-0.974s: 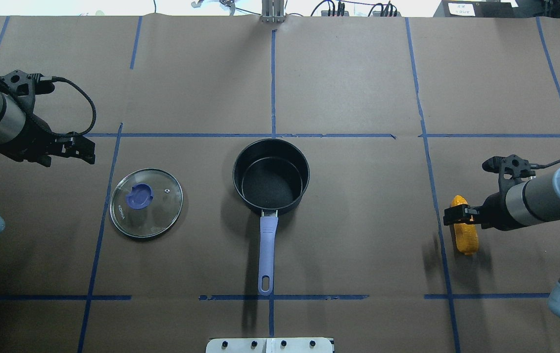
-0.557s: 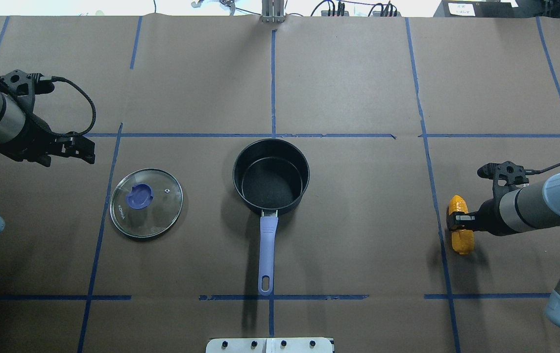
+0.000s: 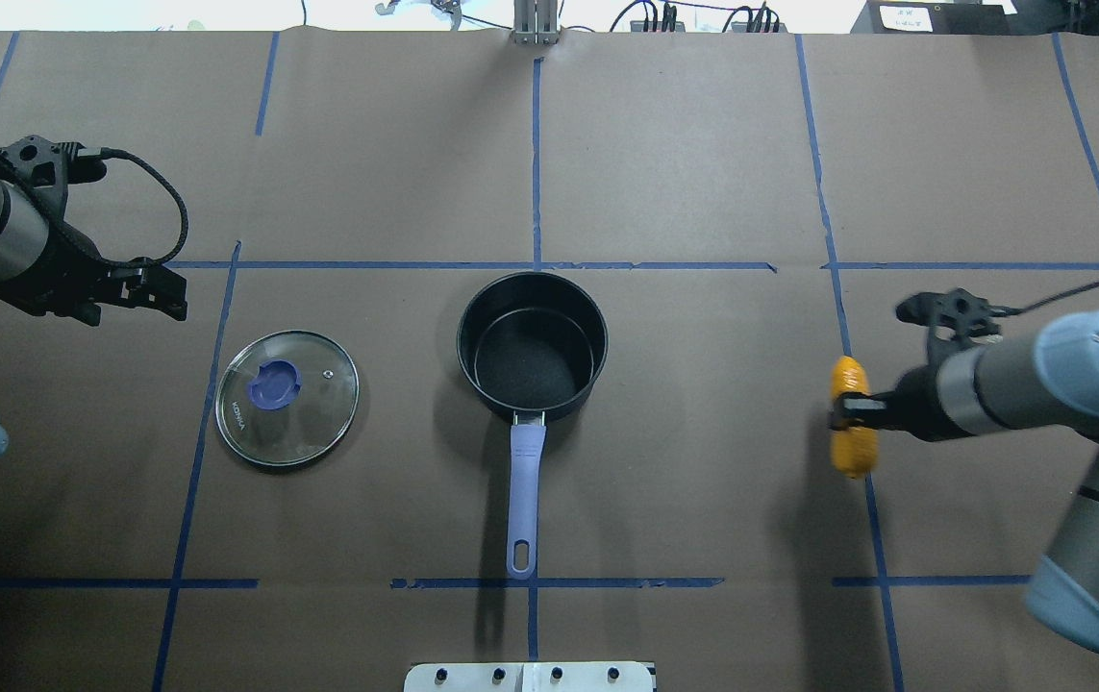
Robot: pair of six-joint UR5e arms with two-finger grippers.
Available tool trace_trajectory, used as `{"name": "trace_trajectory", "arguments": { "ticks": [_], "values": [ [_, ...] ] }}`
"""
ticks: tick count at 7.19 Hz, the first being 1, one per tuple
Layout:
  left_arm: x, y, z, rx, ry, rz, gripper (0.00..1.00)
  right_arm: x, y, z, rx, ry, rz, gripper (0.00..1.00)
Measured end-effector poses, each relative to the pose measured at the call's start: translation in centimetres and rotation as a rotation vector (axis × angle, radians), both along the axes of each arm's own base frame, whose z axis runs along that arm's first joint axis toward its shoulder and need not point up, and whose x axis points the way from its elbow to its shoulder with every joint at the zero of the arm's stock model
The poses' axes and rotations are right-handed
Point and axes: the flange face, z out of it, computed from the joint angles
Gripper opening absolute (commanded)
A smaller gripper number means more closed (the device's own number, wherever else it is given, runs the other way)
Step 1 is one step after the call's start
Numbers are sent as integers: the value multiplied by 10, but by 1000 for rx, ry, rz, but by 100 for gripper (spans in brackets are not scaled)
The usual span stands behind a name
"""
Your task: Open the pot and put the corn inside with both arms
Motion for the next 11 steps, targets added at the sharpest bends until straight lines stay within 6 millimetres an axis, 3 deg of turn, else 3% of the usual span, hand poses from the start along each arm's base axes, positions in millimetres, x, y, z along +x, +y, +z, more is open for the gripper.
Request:
{"name": "trace_trajectory", "arguments": {
  "ticks": [2, 3, 4, 5, 7, 8, 9, 10, 11],
  "values": [
    [-1, 1, -3, 5, 4, 0, 100, -72, -25, -135, -65, -33, 27, 0],
    [-1, 1, -3, 5, 4, 0, 100, -105, -36, -193, -100, -40, 42, 0],
    [-1, 1, -3, 5, 3, -1, 100, -134, -50, -231, -139, -45, 66, 0],
    [-1, 1, -3, 5, 4, -1, 100, -157, -62, -255, -163, -42, 86, 0],
    [-1, 1, -4, 6, 5, -1, 100, -185, -67, -266, -179, -20, 101, 3],
    [-1, 1, -3, 6, 4, -1, 100, -193, -68, -265, -181, -9, 103, 18],
    [-1, 1, -3, 5, 4, -1, 100, -201, -70, -264, -183, 3, 103, 77],
    [-1, 1, -3, 5, 3, -1, 100, -208, -73, -261, -185, 16, 102, 99],
    [-1, 1, -3, 5, 3, -1, 100, -213, -74, -257, -189, 28, 100, 99]
  ]
}}
